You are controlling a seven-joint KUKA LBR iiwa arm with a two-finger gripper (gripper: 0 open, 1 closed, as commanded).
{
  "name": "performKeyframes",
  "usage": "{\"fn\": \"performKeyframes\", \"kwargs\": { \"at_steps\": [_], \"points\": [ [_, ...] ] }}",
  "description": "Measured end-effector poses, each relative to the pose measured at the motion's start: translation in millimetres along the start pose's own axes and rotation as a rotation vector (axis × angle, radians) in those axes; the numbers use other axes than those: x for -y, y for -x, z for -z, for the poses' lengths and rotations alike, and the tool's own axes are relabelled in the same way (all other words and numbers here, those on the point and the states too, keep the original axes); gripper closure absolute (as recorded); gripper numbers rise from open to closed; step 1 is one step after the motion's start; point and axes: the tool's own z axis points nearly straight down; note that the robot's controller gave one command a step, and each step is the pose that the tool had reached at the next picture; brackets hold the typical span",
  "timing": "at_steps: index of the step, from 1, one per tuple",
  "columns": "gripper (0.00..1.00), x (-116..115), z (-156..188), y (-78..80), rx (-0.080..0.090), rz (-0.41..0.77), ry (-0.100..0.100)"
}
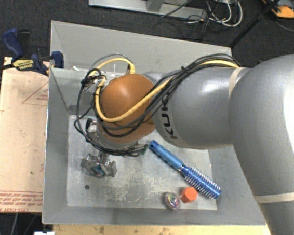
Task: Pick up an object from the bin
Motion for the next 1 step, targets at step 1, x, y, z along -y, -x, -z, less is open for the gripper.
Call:
{"fn": "performKeyframes", "kwargs": {
  "at_steps": [1],
  "points": [
    [1.0,0.6,41.8,2.1,0.001,-0.003,-0.003]
  ]
}}
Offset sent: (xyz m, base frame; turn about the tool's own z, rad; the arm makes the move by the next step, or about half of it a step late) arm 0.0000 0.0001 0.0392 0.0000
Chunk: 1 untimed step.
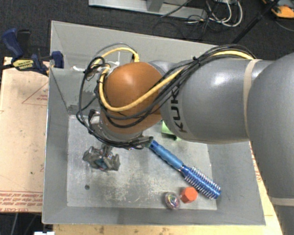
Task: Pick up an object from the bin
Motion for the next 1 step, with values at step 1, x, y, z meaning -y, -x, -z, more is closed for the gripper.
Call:
{"fn": "performKeyframes", "kwargs": {
  "at_steps": [1],
  "points": [
    [1.0,0.2,15.0,1.3,-0.002,-0.003,0.002]
  ]
}}
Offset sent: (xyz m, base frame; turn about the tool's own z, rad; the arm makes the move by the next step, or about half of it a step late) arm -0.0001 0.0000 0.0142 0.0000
